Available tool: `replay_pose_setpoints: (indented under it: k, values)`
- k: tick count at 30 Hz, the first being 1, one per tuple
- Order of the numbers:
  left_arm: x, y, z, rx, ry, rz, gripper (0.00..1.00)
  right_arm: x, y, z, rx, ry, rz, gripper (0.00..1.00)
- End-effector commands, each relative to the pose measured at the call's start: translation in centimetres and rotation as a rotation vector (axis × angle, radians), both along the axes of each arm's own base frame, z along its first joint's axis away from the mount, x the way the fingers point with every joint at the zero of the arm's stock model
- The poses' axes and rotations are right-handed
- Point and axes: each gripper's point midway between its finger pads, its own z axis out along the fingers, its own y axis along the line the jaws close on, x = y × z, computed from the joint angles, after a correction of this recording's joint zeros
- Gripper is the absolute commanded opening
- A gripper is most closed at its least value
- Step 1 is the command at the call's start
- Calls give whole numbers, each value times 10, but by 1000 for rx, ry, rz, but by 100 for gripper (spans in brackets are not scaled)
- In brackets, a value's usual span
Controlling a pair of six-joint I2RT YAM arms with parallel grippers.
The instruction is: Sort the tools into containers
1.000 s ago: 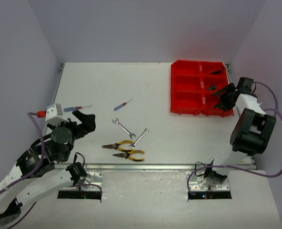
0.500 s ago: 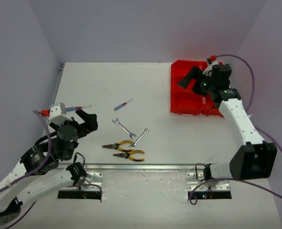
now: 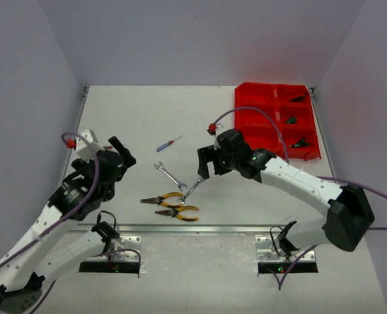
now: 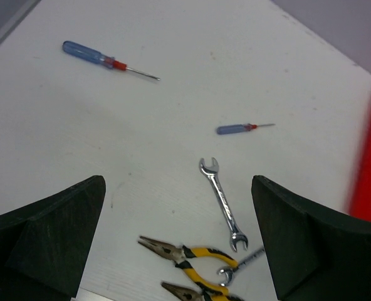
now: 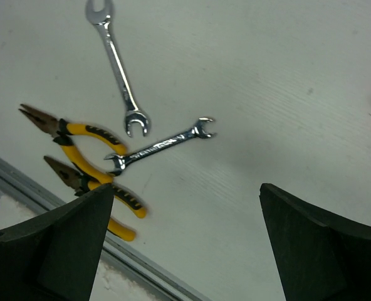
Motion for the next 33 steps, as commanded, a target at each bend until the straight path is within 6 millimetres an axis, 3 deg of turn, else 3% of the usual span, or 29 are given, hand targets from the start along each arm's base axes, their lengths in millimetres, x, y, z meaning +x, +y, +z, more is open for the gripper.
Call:
replay_pose_setpoints:
  k: [1,3,6,7,9,11,14,15,16,22,33]
  values:
    - [57,-11,-41,-81,200,32,100,9,-26,33,19,-115,-135,99]
    - [69,-6,-37,-174,172,105,100,1,-27,36,41,-94,-126,99]
    - [93,22,-40,-340,132,279,100,-14,-34,39,69,-97,-104,99]
    - [109,46,-44,-381,135,390,100,-19,-38,46,91,-117,-102,99]
    - [128,70,-53,-434,149,489,100,-27,-42,49,111,-127,-93,99]
    - [160,103,-75,-525,202,592,100,-44,-47,52,158,-135,-59,99]
    - [180,144,-120,-537,301,711,100,-67,-47,50,226,-112,-2,99]
    - [189,153,-124,-545,313,723,100,-78,-48,45,245,-94,21,99]
    - [189,157,-139,-553,362,743,100,-83,-49,50,280,-109,26,99]
    - [189,168,-161,-534,429,821,97,-93,-60,57,333,-186,34,99]
    - [182,162,-211,-544,507,814,78,-93,-60,39,284,-156,49,99]
